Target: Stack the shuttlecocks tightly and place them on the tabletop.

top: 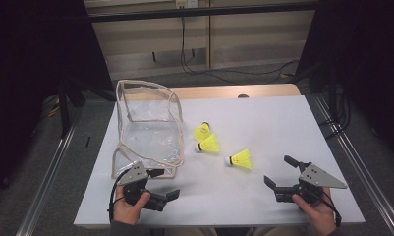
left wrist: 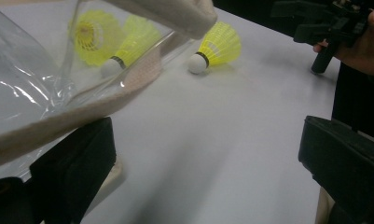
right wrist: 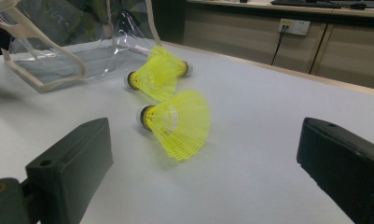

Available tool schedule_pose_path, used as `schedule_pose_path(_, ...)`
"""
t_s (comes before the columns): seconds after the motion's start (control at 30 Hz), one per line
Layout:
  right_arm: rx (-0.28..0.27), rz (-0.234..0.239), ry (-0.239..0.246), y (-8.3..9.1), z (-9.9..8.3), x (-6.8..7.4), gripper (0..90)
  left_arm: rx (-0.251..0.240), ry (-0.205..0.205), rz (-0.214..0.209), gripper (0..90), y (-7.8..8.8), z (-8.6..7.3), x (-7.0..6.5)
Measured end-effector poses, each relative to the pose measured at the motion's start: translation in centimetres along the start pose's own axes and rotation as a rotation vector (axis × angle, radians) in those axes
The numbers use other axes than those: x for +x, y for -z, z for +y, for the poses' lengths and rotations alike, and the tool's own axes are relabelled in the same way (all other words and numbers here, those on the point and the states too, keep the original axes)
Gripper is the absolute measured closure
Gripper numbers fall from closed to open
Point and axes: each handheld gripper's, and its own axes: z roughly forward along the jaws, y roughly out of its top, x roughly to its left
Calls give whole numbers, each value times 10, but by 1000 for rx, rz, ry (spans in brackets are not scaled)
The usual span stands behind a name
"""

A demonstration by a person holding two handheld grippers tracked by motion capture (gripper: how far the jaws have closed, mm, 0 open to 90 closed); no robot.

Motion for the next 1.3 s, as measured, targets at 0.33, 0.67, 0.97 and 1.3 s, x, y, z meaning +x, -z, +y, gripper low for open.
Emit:
schedule_pose_path(0.33,3,-1,4,0,0,0,29,-11,8,12,37,5,-3,4)
schedule_pose_path(0.67,3,0,3,0,0,0,29,-7,10,35,37,12,-5,12)
schedule_pose_path(0.97,3,0,5,0,0,0,29,-3,9,43,37,14,-7,16)
schedule_pose_path(1.3,4,-2,5,0,0,0,29,-4,13,53,37,15,-8,18)
